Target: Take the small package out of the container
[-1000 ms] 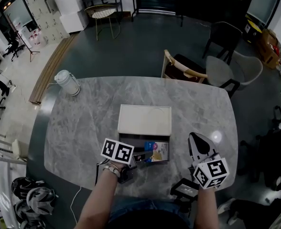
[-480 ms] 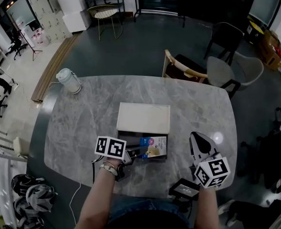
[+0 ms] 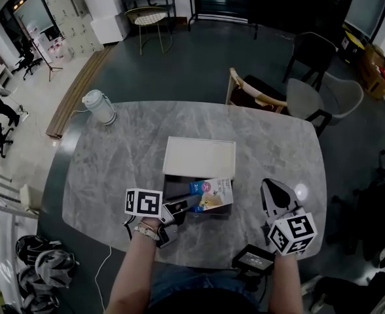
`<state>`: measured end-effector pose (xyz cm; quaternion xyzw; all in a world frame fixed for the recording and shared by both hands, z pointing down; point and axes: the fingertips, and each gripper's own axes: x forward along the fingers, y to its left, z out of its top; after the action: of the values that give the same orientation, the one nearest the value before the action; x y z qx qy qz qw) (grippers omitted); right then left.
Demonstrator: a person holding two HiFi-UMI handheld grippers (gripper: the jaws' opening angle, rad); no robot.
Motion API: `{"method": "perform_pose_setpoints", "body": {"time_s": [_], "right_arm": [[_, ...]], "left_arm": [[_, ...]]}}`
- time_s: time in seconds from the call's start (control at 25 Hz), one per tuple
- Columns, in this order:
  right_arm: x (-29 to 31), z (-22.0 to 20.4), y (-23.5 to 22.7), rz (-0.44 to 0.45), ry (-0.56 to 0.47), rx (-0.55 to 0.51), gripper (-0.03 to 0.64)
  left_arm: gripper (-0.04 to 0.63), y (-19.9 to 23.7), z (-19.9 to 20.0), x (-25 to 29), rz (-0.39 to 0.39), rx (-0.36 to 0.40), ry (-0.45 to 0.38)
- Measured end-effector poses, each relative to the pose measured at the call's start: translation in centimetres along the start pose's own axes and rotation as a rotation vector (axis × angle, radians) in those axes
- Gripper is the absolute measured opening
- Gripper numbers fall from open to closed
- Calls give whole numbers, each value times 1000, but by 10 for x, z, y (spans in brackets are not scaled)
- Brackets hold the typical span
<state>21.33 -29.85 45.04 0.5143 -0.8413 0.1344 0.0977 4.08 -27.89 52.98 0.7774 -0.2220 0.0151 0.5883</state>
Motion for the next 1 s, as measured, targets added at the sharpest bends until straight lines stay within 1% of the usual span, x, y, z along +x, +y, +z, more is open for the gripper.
{"method": "perform_pose_setpoints", "body": {"time_s": [0.08, 0.2, 0.28, 0.44, 0.64, 0.8, 0.92, 1.0], "right_arm": [[0, 2, 4, -6, -6, -5, 26], [-2, 7, 10, -22, -16, -12, 25], [-3, 10, 16, -37, -25, -12, 25], [-7, 15, 33, -72, -43, -9, 26], [-9, 22, 64, -97, -64, -18, 25], [-12, 24, 85, -106, -73, -28, 26], [-14, 24, 96, -108, -79, -35, 25], [-15, 24, 101, -105, -81, -41, 26]], "left_arm": [[98, -2, 5, -5, -9, 20, -20], [98, -5, 16, -18, -30, 39, -76], [97, -3, 23, -32, -24, 50, -107], [97, -1, 38, -67, -16, 74, -180], [98, 0, 58, -118, -3, 130, -282], [98, 4, 70, -155, 44, 178, -370], [98, 7, 78, -176, 103, 219, -431], [97, 7, 81, -186, 149, 264, -469]]}}
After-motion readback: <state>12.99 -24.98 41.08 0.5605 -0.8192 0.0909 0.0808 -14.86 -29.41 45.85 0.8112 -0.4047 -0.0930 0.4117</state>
